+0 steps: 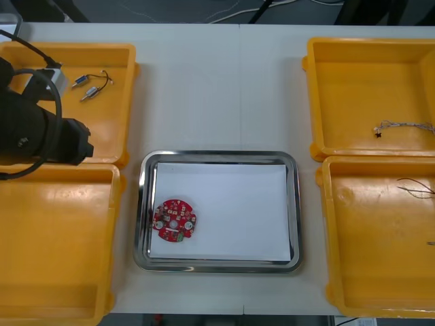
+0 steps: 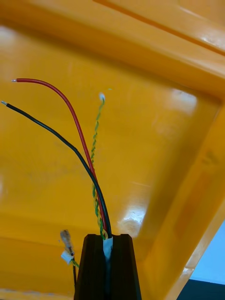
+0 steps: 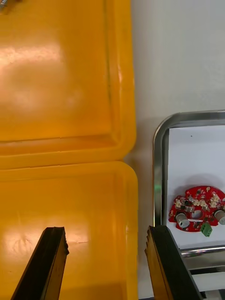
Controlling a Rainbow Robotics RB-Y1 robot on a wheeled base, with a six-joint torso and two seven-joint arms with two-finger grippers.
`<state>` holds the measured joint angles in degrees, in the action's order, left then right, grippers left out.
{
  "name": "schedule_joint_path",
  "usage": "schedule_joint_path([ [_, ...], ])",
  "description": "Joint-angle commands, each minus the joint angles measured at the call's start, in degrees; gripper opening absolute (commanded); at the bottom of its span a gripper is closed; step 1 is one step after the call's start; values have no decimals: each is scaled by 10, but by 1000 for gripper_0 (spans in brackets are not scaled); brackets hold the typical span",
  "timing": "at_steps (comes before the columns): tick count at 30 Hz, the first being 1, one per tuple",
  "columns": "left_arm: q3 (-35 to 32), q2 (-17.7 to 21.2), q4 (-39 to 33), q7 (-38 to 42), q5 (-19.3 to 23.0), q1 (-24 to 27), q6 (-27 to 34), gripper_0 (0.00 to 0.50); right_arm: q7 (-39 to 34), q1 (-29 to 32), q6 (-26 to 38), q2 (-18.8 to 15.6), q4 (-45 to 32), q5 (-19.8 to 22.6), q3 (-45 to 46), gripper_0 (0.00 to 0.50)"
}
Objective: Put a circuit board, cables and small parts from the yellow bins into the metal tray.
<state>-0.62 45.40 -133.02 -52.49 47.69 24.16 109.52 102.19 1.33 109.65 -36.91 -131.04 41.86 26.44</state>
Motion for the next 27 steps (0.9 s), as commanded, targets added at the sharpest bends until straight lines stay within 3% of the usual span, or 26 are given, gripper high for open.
schedule_joint_path([
  [1, -58, 28, 30, -67, 14, -7, 5, 500, -12, -12, 3, -11, -36, 44, 12, 0],
  [7, -95, 37, 93, -146, 7, -7, 3, 500, 0, -16, 3, -35, -70, 89, -10, 0],
  [16, -103, 36, 175, -234, -57, 14, -21, 500, 13, -19, 3, -72, -149, 100, -74, 0],
  [22, -103, 36, 223, -276, -65, 26, -65, 500, 23, -29, 3, -83, -178, 111, -110, 0],
  [27, -103, 36, 268, -316, -68, 49, -89, 500, 35, -39, 3, -82, -186, 149, -122, 0],
])
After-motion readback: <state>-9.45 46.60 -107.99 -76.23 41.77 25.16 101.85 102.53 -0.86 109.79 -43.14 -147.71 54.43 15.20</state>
